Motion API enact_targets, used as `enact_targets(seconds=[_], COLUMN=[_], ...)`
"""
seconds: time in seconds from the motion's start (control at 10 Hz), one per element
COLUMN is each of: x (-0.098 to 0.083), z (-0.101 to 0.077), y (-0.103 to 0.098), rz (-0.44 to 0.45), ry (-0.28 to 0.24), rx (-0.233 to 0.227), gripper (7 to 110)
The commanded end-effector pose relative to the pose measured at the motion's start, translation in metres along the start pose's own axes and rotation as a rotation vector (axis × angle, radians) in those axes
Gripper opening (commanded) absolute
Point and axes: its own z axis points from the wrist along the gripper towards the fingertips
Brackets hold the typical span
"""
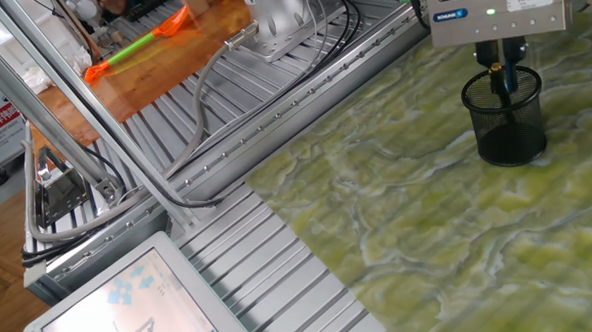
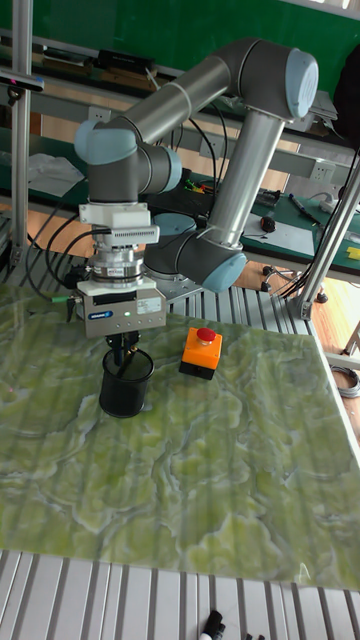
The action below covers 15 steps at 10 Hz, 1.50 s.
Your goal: Put the pen into the pen holder
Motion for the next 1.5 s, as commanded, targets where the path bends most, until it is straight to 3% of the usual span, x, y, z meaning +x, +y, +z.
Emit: enact_targets(seconds=[0.0,0.1,0.3,0.4,0.6,0.9,1.0,1.2,1.4], x=[0.0,-0.002,-0.007,-0.011,-0.013,-0.018,-0.026,-0.048,-0.074], z=[-0.005,-0.006,-0.007,-0.008,-0.014,-0.059,-0.072,-0.106,-0.115], y=[-0.003,-0.001,0.004,0.005,0.007,0.016,0.015,-0.003,-0.006], rz=[-0.03,-0.046,-0.057,-0.057,-0.048,-0.033,-0.032,-0.008,0.095], ry=[0.016,0.013,0.012,0.015,0.025,0.077,0.085,0.125,0.18], rx=[0.003,-0.014,-0.04,-0.041,-0.052,-0.085,-0.077,0.007,0.05], gripper=[7,22,22,44,44,44,44,44,44])
